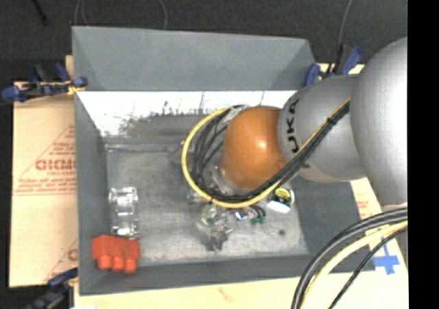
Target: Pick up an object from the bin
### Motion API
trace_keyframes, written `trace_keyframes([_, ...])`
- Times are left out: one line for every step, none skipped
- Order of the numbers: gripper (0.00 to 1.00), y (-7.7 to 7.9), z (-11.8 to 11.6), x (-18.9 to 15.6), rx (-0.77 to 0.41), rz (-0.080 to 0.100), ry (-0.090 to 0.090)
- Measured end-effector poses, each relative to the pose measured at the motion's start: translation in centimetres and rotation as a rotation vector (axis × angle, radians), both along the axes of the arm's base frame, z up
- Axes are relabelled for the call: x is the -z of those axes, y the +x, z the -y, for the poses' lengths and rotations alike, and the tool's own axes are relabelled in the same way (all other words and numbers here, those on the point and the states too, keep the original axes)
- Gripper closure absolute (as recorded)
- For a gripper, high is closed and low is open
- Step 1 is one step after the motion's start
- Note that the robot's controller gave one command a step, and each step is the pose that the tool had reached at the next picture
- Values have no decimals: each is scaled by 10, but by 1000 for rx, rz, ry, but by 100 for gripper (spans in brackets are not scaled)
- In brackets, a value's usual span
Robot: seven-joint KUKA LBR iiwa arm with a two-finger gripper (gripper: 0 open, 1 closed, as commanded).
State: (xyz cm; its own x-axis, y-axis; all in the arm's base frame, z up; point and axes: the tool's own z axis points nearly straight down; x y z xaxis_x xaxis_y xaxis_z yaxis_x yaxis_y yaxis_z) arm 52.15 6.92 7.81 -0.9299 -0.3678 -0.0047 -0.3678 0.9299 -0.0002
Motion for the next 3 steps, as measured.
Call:
trace_keyframes([100,1,1,0,4,0,0])
trace_keyframes([100,1,-60,-118,54,7,4])
trace_keyframes([100,19,-24,-163,-114,4,-2])
